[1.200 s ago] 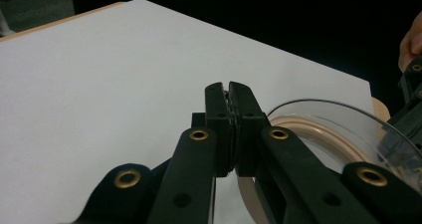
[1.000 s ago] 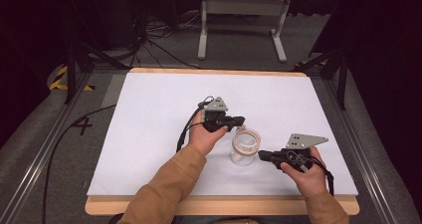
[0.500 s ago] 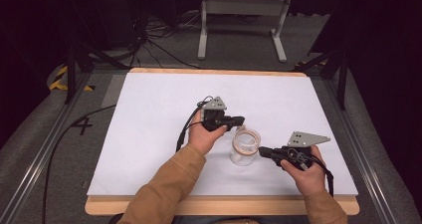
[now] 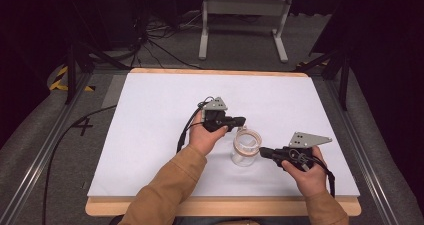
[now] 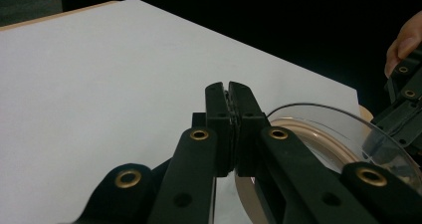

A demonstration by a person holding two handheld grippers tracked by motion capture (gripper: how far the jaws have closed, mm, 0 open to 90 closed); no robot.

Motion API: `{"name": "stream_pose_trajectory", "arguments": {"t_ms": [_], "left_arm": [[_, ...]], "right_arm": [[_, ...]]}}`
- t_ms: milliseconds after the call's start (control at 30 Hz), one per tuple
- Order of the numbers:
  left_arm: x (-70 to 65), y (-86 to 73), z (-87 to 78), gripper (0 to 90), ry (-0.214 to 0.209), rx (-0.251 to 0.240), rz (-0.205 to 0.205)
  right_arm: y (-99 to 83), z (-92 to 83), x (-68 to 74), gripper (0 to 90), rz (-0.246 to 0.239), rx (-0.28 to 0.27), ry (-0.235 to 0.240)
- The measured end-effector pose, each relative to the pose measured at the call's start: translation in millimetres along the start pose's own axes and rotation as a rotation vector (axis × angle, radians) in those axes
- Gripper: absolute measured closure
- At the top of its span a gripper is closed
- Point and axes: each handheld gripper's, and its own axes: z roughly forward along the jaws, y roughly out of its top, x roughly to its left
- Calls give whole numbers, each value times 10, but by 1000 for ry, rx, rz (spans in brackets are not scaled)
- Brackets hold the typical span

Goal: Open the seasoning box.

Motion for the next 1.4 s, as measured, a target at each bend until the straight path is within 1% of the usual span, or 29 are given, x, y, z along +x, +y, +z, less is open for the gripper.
{"name": "stream_pose_trajectory", "arguments": {"t_ms": [200, 267, 333, 567, 700, 733, 767, 800, 867, 967, 1000, 1167, 1233, 1300, 1367, 1400], "left_arm": [[-1, 0, 0, 885, -3, -1, -5], [-4, -1, 2, 885, -2, -4, -10], [-2, -1, 1, 885, -2, -2, -8], [2, -2, 1, 886, 2, 0, -6], [-16, 4, -7, 895, 15, 4, -1], [-23, 18, -30, 895, 35, 15, 14], [-39, 28, -56, 895, 52, 16, 18], [-43, 40, -86, 895, 58, 26, 29], [-57, 41, -139, 892, 67, 15, 28], [-60, 30, -264, 888, 98, 21, 38], [-62, 18, -301, 887, 103, 16, 29], [-60, -35, -486, 874, 136, 27, 15], [-60, -57, -536, 866, 142, 26, 4], [-64, -95, -615, 837, 131, 35, -15], [-68, -112, -643, 829, 130, 32, -23], [-71, -124, -682, 829, 138, 48, -22]], "right_arm": [[-18, 24, -1, 900, -1, 33, 1], [-30, 32, -3, 900, 6, 47, 6], [-40, 37, -6, 900, 11, 57, 5], [-29, 43, -10, 900, 16, 35, 0], [-10, 37, 1, 900, 15, 16, 4], [-10, 37, 1, 900, 15, 16, 4], [-5, 34, 3, 900, 11, 12, 3], [2, 32, 5, 900, 9, 8, 4], [17, 34, 2, 900, 3, 2, 6], [59, 43, 0, 900, -12, -12, 9], [74, 46, 2, 900, -15, -19, 10], [153, 49, -14, 900, -35, -49, 16], [178, 51, -25, 900, -36, -63, 16], [217, 53, -46, 900, -44, -78, 21], [246, 54, -59, 900, -50, -90, 23], [246, 54, -59, 900, -50, -90, 23]]}}
